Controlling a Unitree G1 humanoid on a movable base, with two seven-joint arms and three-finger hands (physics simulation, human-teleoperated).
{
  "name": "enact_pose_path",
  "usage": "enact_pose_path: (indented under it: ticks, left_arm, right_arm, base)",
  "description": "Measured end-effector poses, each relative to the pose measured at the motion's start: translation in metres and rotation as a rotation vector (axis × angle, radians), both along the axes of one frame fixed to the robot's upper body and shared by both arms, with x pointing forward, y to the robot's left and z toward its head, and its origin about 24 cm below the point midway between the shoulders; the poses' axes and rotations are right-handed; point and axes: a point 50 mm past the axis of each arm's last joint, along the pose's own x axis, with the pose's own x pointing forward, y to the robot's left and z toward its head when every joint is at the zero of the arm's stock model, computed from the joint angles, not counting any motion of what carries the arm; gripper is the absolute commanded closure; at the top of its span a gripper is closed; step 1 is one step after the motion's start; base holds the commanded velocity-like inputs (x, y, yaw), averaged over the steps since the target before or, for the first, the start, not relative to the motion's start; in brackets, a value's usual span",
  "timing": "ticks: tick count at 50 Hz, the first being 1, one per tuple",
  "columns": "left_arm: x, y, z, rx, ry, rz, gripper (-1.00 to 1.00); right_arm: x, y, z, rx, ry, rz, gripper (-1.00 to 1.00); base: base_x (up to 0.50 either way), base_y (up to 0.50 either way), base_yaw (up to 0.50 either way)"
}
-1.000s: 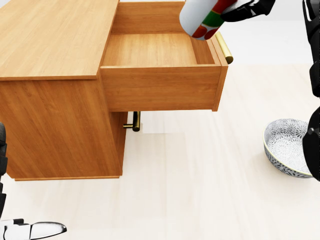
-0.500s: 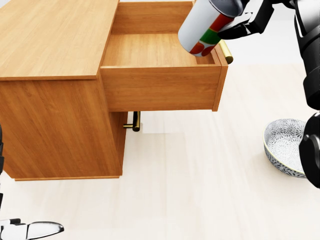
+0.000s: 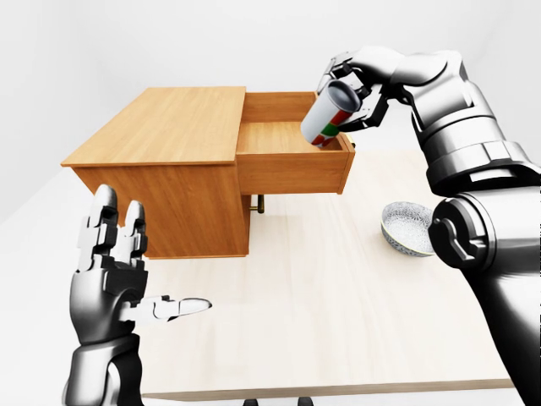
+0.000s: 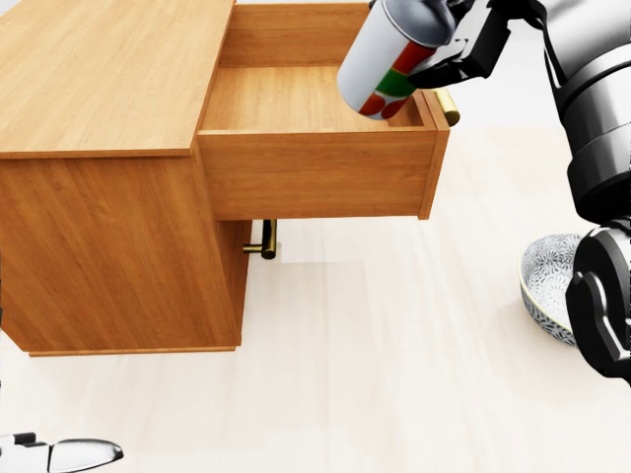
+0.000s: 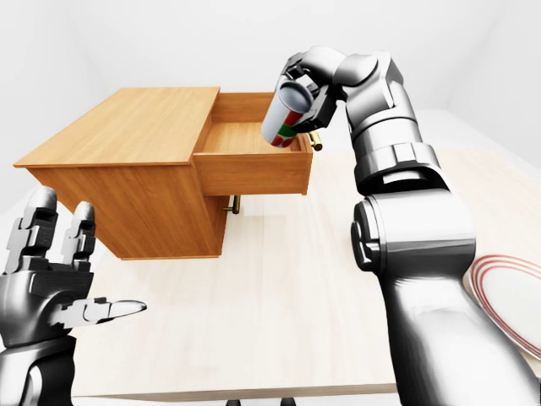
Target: Put the ketchup in the top drawer of the cabinet.
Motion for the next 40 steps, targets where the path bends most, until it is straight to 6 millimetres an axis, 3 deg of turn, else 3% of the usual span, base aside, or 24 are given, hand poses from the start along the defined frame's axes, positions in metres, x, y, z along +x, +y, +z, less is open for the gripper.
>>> enact_pose_path:
  ticks: [40]
  left_arm:
    - [-0.003, 0.000, 0.003, 0.003, -0.015, 0.001, -1.00]
  right_arm:
    - [0.003, 0.016, -0.011, -0.015, 0.026, 0.027, 1.00]
  base:
    - [0.00, 0.00, 0.00]
